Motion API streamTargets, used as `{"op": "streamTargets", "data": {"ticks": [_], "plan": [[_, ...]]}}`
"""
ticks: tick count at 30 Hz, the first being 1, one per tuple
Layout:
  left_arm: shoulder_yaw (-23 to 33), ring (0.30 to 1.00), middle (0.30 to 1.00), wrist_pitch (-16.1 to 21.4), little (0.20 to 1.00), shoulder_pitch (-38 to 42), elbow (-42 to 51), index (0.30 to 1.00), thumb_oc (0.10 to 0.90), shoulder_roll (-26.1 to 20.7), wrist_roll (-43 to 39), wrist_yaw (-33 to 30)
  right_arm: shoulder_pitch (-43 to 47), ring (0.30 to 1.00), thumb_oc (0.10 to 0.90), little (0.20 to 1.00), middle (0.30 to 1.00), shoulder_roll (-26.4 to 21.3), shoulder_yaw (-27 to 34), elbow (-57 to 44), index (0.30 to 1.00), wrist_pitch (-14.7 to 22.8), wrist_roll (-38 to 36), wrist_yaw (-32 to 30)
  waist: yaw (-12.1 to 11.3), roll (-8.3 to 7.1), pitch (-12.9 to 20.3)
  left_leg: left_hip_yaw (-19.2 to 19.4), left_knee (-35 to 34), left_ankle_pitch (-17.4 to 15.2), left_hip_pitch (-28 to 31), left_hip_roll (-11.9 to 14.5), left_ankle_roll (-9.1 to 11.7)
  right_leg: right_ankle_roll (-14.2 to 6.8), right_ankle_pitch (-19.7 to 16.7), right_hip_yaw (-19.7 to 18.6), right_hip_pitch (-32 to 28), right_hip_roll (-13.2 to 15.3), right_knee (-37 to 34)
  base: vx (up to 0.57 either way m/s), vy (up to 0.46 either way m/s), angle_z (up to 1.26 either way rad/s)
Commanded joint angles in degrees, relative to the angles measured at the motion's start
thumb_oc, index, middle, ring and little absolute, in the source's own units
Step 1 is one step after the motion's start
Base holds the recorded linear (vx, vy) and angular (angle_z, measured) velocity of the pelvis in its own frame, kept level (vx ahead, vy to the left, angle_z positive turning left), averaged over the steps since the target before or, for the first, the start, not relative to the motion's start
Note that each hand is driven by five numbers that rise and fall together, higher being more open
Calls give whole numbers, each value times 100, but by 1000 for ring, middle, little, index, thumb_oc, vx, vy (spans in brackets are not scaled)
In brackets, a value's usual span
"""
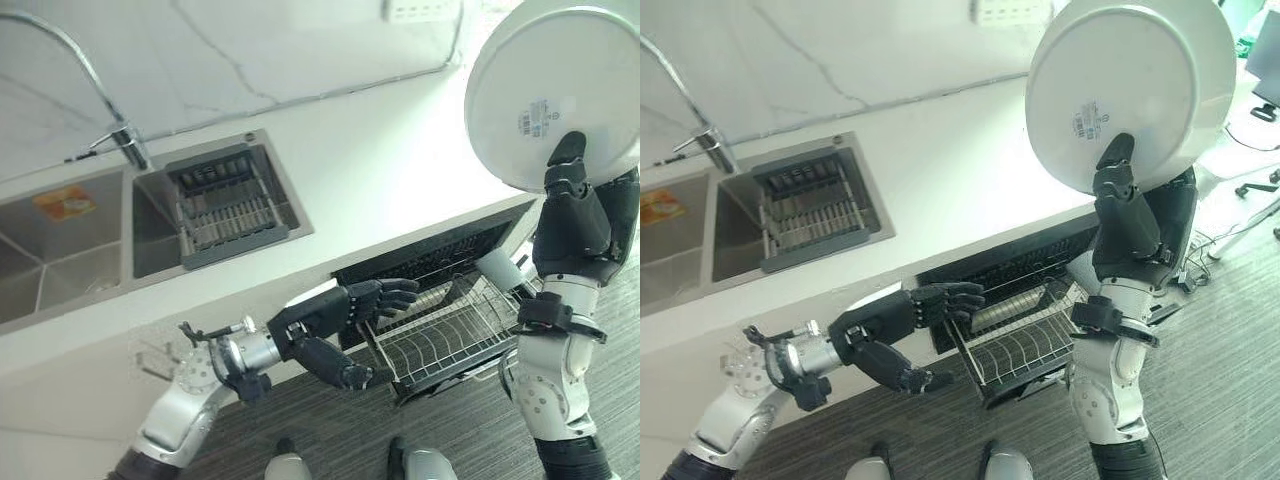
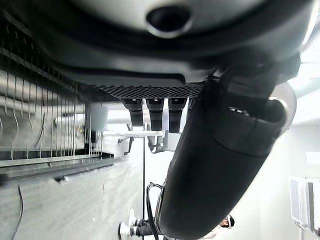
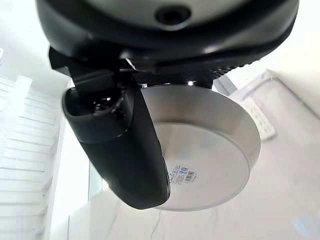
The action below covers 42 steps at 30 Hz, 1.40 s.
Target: Place the dishes in the dishwasher.
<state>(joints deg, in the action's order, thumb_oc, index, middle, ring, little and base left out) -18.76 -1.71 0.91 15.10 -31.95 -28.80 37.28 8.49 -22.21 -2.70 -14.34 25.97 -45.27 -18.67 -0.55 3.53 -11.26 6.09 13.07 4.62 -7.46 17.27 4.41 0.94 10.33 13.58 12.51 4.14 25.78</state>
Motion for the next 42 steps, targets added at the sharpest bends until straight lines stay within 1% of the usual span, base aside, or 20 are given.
{"op": "streamTargets", "data": {"ticks": [1,3,5,7,8,11,13,19,23,26,28,31,32,33,34,35,37,39,41,42], "plan": [[153,900,900,280,900,197,420,900,800,-16,-246,71,682,300,400,300,300,-138,307,-512,300,-12,-178,249,-71,-157,276,556,412,-1250,265,-444,79,-572,-197,8,-682,486,-859,-46,-167,25],[150,900,900,240,900,21,228,900,800,55,-201,311,495,300,400,300,300,-237,401,-575,300,-271,-443,399,8,-110,260,934,412,-1256,304,-464,78,-577,-150,244,-746,545,-859,-44,-135,30],[160,900,900,142,900,-339,110,900,800,31,-123,473,319,300,400,300,300,-246,455,-653,300,-384,-639,669,-6,-35,246,745,412,-1407,275,-938,-60,-605,-135,193,-752,470,-859,2,-67,64],[192,900,900,-1,900,-649,71,900,800,-8,-108,509,186,300,400,300,300,-212,461,-713,300,-426,-784,837,-14,33,272,598,412,-1489,230,-1244,-196,-611,-160,76,-704,371,-859,10,-23,41],[176,900,900,-55,900,-720,19,900,800,17,-89,506,107,300,400,300,300,-121,436,-750,300,-410,-720,836,-1,65,297,677,412,-1519,207,-1302,-244,-610,-157,96,-693,336,-859,-5,-17,-5],[-70,900,900,-152,900,-775,-306,900,800,90,-414,312,-58,300,400,300,300,128,292,-666,300,-246,-447,593,48,32,323,708,412,-1683,269,-1387,-360,-607,-91,146,-777,250,-859,31,28,-5],[-181,900,900,-124,900,-855,-457,900,800,189,-524,146,-132,300,400,300,300,182,319,-636,300,-332,-499,521,38,-12,356,542,412,-1726,248,-1498,-414,-608,-88,71,-773,199,-859,34,79,11],[-208,900,900,426,900,-1072,-1024,900,800,279,-621,-412,-239,300,400,300,300,177,363,-769,300,-278,-526,693,-33,-163,411,380,412,-1732,149,-1631,-488,-585,-90,37,-710,183,-859,4,109,-6],[-34,900,900,481,900,-1266,-1276,900,800,371,-888,-406,-295,300,400,300,300,216,479,-785,300,-141,-369,401,-83,-222,417,351,412,-1788,176,-1700,-563,-591,-88,3,-731,193,-859,34,143,-4],[-27,900,900,608,900,-1377,-1561,900,800,456,-994,-436,-241,300,400,300,300,224,506,-787,300,-102,152,146,-123,-256,394,267,412,-1841,209,-1777,-643,-600,-120,1,-787,208,-859,65,176,1],[-13,900,900,690,900,-1407,-1715,900,800,483,-1060,-394,-234,300,400,300,300,221,505,-838,300,-64,329,107,-80,-251,344,177,412,-1844,253,-1794,-699,-617,-278,-49,-942,115,-859,80,148,-7],[-25,900,900,597,900,-1318,-1803,900,800,542,-1019,-245,-235,300,400,300,300,210,502,-903,300,105,620,16,83,-223,246,-125,412,-1779,225,-1826,-783,-694,-760,-479,-834,-40,-859,20,13,-7],[-54,900,900,568,900,-1275,-1826,900,800,531,-1027,-221,-225,300,400,300,300,214,517,-889,300,145,767,-4,90,-225,223,-139,412,-1778,213,-1817,-778,-701,-726,-522,-775,39,-859,-35,-134,18],[-79,900,900,604,900,-1158,-2027,900,800,534,-1277,-46,-194,300,400,300,300,173,515,-823,300,291,1132,-90,80,-246,196,-134,412,-1807,192,-1803,-743,-747,-701,-618,-624,347,-859,-30,-155,27],[-66,900,900,640,900,-1121,-2101,900,800,545,-1386,39,-179,300,400,300,300,151,511,-805,300,318,1240,-121,71,-253,195,-119,412,-1825,190,-1800,-737,-772,-722,-651,-574,440,-859,-27,-257,22],[18,900,900,784,900,-1073,-2303,900,800,564,-1526,171,-147,300,400,300,300,114,499,-765,300,388,1356,-149,57,-268,199,-84,412,-1893,201,-1764,-714,-858,-786,-741,-467,657,-859,1,-280,23],[67,900,900,676,900,-1045,-2550,900,800,549,-1760,231,-108,300,400,300,300,73,518,-789,300,366,1544,-215,118,-301,202,-75,412,-1979,265,-1678,-664,-968,-1043,-980,-253,804,-859,31,-354,17],[173,900,900,338,900,-1055,-2804,900,800,677,-2085,358,-26,300,400,300,300,19,527,-794,300,269,1795,-314,107,-326,222,14,412,-1998,292,-1505,-589,-986,-818,-882,-214,789,-859,4,-332,2],[226,900,900,258,900,-1095,-3209,900,800,832,-2033,505,89,300,400,300,300,-108,548,-749,300,238,2077,-457,67,-369,280,111,412,-1997,281,-1340,-504,-972,-577,-731,-262,730,-859,9,-372,-1],[274,900,900,285,900,-1260,-3767,900,800,1065,-1867,457,139,300,400,300,300,-467,731,-755,300,90,2325,-531,47,-421,358,245,412,-1944,283,-1116,-355,-865,-359,-618,-350,589,-859,40,-377,5]]}}
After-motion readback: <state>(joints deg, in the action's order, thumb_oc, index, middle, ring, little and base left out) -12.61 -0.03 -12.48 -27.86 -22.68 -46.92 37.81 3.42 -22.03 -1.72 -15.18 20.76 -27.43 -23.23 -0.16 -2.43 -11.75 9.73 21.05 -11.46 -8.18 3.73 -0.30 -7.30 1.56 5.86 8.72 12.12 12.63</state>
